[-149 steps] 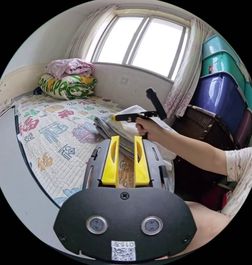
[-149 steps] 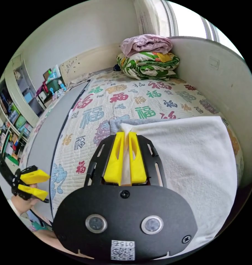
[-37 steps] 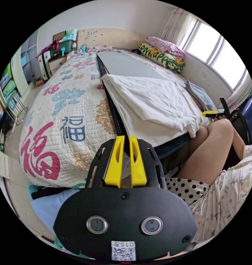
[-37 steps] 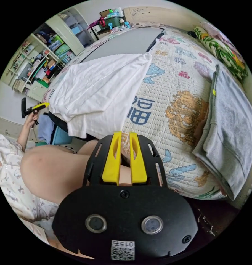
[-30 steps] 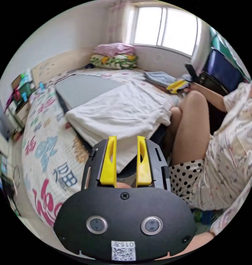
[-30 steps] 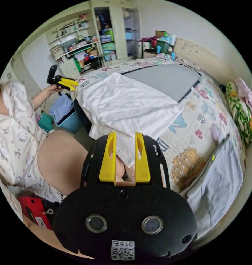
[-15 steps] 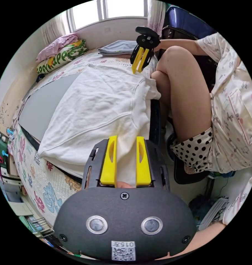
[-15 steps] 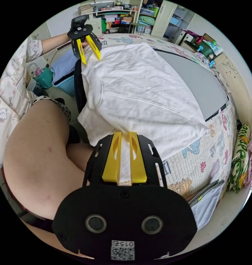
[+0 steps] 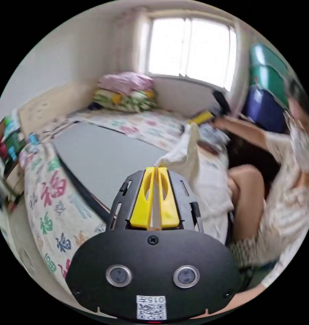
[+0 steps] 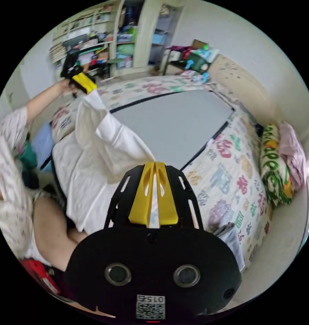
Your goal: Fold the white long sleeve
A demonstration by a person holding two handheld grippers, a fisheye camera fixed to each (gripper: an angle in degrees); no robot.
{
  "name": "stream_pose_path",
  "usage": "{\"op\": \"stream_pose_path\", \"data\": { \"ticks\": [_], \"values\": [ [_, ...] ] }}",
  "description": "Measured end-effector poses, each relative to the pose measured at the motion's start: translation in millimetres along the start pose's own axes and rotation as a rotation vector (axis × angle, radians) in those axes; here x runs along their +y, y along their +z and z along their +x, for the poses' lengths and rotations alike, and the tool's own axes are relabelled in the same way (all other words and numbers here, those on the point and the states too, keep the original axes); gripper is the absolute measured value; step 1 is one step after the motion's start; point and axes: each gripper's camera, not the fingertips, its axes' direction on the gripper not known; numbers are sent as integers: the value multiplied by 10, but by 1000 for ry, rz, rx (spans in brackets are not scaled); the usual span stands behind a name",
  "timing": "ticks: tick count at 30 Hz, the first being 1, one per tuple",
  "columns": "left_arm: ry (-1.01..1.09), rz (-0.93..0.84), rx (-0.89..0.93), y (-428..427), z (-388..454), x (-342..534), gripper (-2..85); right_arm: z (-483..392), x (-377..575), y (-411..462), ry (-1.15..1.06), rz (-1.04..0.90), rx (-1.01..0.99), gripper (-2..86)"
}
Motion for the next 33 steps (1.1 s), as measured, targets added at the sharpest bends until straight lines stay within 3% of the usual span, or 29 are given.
{"op": "stream_pose_path", "data": {
  "ticks": [2,3,5,8,15,20,26,33],
  "values": [
    [-232,202,-31,-13,-235,97,51,294,-438,-158,219,162,39,30],
    [-256,265,-24,11,-178,270,62,370,-512,-245,309,254,-16,47],
    [-203,240,-2,89,64,622,71,311,-472,-252,281,277,-193,67],
    [-83,151,81,199,546,1513,76,51,-7,-98,149,139,-346,80],
    [-65,-92,213,406,1553,3333,80,32,1189,213,57,-266,-550,76],
    [-5,-157,251,545,2240,3888,88,-67,1273,129,-63,-426,-648,80],
    [301,-217,204,754,3078,4229,114,-105,1608,125,-131,-555,-629,82],
    [274,-286,198,1044,3274,4577,121,272,1861,-103,-119,-537,-544,67]
  ]
}}
